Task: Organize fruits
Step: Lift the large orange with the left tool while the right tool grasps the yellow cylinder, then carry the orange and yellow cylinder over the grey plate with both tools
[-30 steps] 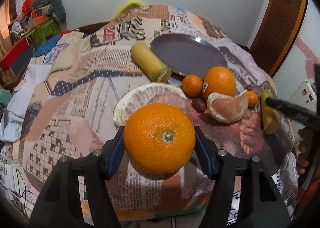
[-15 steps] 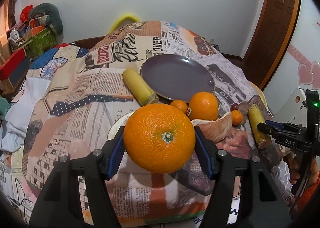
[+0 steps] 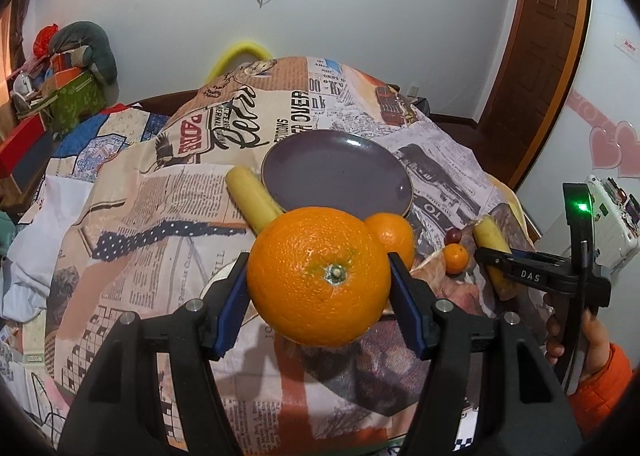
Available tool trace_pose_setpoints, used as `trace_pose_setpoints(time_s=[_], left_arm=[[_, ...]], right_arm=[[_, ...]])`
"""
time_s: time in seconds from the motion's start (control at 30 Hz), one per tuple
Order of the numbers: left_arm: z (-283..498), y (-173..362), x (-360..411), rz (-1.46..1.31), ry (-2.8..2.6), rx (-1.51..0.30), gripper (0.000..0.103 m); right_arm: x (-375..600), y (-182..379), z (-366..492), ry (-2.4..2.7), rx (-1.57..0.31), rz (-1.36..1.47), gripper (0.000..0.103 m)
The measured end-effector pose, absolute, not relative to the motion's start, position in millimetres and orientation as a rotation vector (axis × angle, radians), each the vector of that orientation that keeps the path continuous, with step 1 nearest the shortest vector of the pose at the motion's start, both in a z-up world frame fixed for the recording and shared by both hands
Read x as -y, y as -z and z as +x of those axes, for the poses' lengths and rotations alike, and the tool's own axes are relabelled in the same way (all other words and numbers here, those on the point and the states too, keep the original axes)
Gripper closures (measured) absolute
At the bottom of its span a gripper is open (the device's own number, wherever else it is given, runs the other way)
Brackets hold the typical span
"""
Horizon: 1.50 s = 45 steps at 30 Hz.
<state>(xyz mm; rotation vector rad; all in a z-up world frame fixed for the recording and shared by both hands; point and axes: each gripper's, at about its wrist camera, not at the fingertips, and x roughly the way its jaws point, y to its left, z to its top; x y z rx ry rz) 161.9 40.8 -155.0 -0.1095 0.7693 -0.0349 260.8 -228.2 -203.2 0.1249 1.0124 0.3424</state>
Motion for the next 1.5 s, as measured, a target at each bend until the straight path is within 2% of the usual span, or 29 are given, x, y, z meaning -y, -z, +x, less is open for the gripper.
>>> trace_pose_setpoints(time_s=[0.13,0.73,1.13,1.5], left_arm=[[169.2,152.0,-42.1,-0.105,0.029,-0.762,0.039],[215.7,126.4,-58.3,-0.117,0.002,-0.698,0.039],[261.9,121.9,-58.2,-0.102,0.015,-0.689,0.039],[304.8,141.4,-60.6,-0.092,0.016,-0.721,0.039]], right_arm=[[226.3,192.0,260.6,-0.371,-0.986,0.099,0.069],[202.5,105.8,272.9,-0.461,-0.729,0.021,0.069],[169.0,104.6,300.2,-0.518,-0.704,-0.001,0.069],[137.9,118.4,335.3,-0.568,-0.732,-0.018,0.069]])
